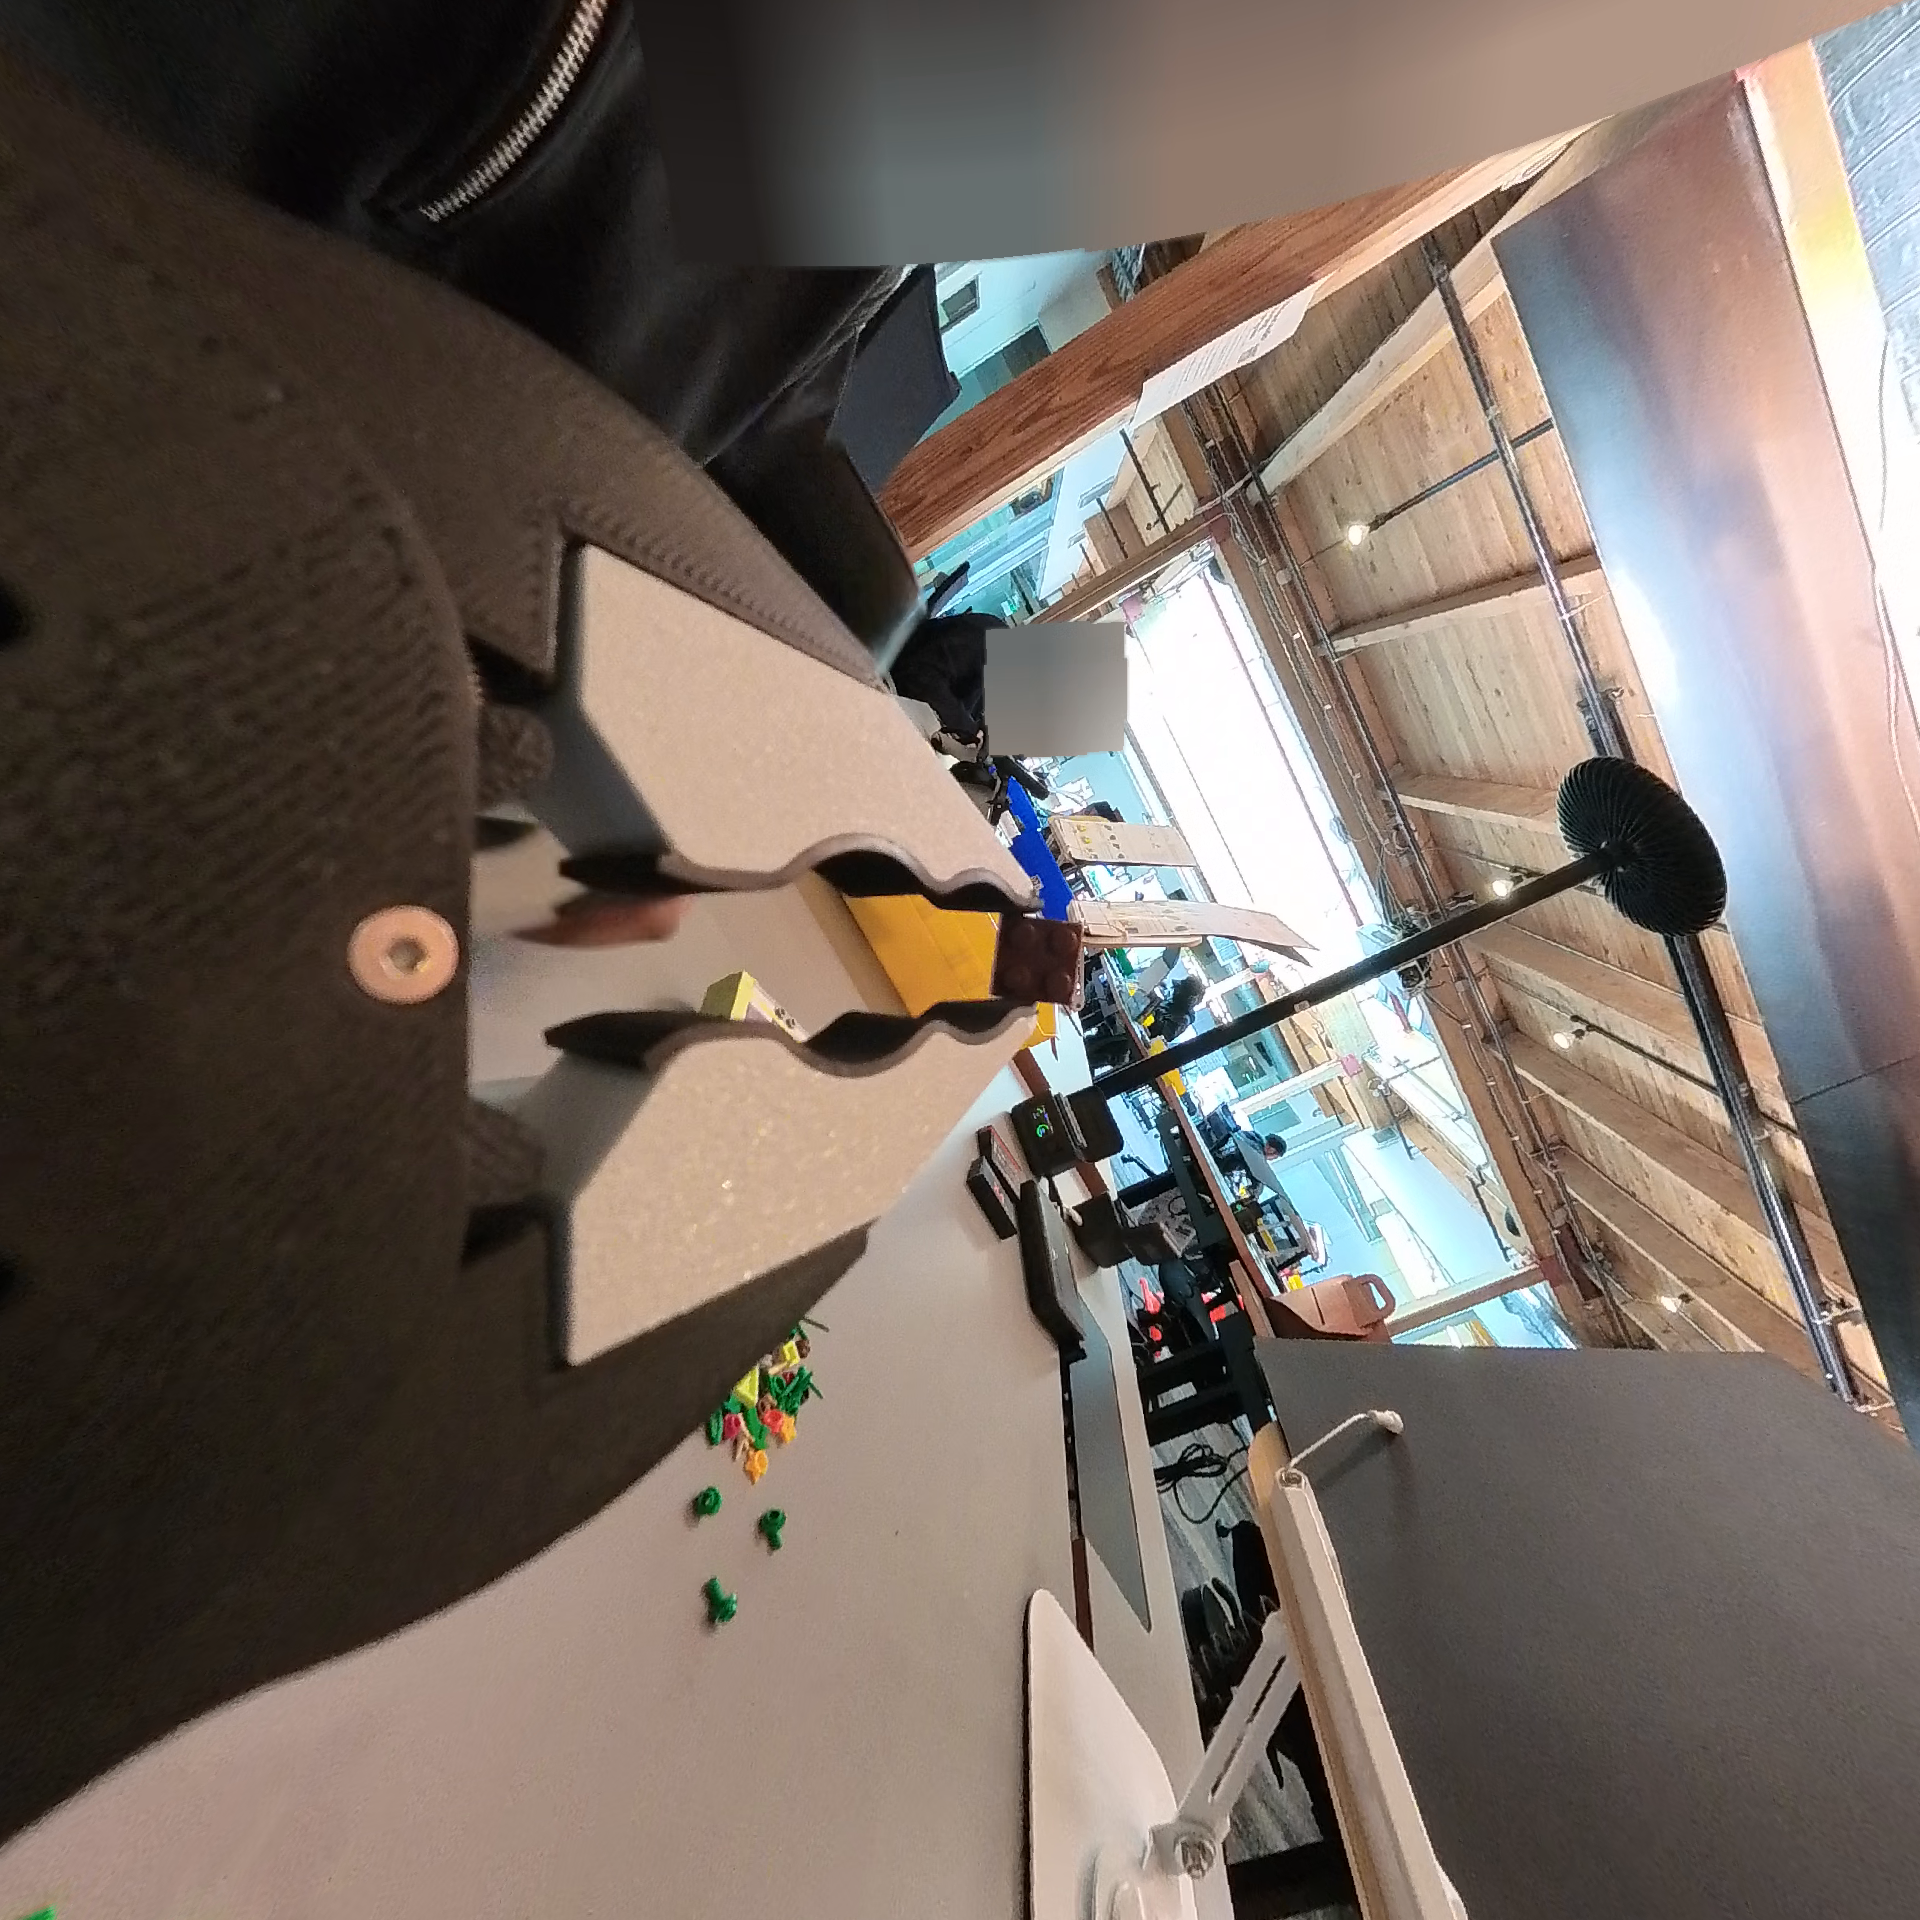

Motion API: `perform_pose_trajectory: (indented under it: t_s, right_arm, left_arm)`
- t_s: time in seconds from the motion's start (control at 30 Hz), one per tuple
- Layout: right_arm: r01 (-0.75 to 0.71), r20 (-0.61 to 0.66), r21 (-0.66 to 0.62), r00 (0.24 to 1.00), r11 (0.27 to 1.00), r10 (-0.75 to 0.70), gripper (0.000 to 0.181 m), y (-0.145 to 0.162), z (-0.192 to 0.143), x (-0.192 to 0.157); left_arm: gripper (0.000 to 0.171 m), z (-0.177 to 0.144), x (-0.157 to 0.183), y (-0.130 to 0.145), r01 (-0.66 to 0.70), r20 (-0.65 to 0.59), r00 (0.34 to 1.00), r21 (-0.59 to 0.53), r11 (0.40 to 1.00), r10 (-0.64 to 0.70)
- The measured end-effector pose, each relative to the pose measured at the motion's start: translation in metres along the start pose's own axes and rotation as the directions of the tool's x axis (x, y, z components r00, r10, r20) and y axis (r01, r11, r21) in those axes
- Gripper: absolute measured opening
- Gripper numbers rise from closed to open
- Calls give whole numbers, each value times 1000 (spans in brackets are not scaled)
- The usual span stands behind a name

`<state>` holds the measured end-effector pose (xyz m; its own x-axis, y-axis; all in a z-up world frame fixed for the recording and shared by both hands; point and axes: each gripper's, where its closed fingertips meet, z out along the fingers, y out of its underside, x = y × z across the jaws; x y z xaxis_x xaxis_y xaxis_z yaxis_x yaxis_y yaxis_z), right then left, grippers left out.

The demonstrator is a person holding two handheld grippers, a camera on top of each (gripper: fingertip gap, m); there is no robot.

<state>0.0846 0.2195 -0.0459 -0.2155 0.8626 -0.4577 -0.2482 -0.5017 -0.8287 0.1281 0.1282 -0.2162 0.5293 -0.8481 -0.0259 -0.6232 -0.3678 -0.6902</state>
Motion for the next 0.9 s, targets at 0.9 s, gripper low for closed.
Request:
perform_pose_trajectory:
  t_s: [0.9]
  right_arm:
    - [-281, 131, -338, 931, 898, 341, 14, 95, 46, -9]
  left_arm:
    - [26, -111, -84, -18, 255, 17, 946, 578, 775, -324]
